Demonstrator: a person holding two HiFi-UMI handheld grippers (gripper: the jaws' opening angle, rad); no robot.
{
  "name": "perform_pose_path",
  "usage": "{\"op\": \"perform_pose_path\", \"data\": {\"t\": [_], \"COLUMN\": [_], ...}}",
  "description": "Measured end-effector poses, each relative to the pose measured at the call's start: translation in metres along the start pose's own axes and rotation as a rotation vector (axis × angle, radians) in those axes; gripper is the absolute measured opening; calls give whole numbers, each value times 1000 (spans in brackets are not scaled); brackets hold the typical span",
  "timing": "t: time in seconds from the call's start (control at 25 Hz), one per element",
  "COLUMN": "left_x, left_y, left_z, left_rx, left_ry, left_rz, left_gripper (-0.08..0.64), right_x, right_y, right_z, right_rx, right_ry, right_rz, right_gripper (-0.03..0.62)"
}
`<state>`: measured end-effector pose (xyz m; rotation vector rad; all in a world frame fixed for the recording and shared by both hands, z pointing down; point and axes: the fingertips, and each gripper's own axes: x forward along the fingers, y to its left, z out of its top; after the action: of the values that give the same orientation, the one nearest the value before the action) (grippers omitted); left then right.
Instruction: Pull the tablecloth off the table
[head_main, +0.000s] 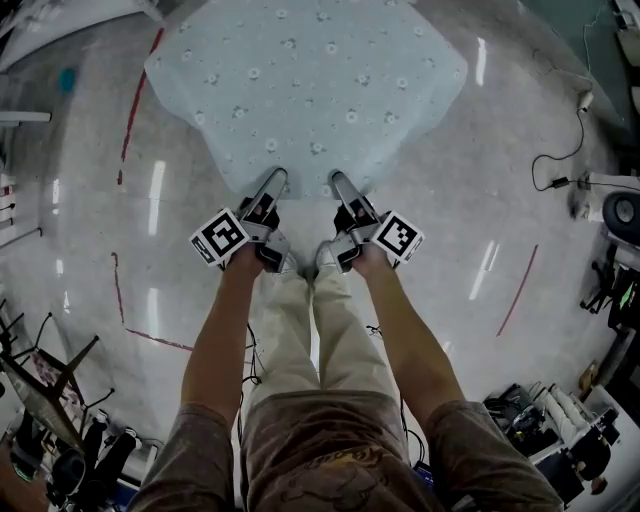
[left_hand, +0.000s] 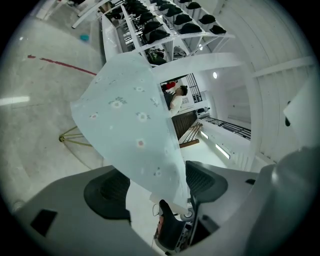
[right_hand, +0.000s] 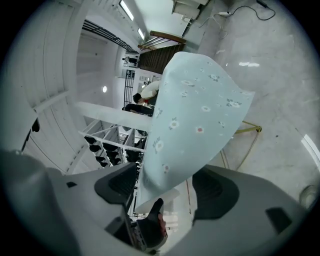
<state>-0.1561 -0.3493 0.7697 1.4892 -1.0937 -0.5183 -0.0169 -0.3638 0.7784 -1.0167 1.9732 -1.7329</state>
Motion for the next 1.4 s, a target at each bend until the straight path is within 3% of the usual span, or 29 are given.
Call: {"op": "perform_pose_path", "data": {"t": [0.2,0.48,0.72,1.08,1.24,1.4], "left_x": [7,12,12,11,10,9], "left_y": [5,4,-7,-23,-19,-17], "left_z": [1,1,1,2,1,0], "left_rx": [-23,-89,-88,-120,-147,-174], "left_ry": [-7,4,10,-33,-35,-13], "left_rz": [-5,-81,-117,-138,-87,-43], "left_gripper": [336,319,224,77,63,63], "right_x": [7,11,11,5,4,3], "right_y": [-3,-6,7,15,22,26], "right_z": [5,7,8,7,8,7], "right_rx": [1,27,52,87,95,94], "right_ry": [-10,-22,-33,-35,-50,-42], "right_rz": [-5,15,83,68,49,18], "right_gripper": [322,330,202,88,11,8]}}
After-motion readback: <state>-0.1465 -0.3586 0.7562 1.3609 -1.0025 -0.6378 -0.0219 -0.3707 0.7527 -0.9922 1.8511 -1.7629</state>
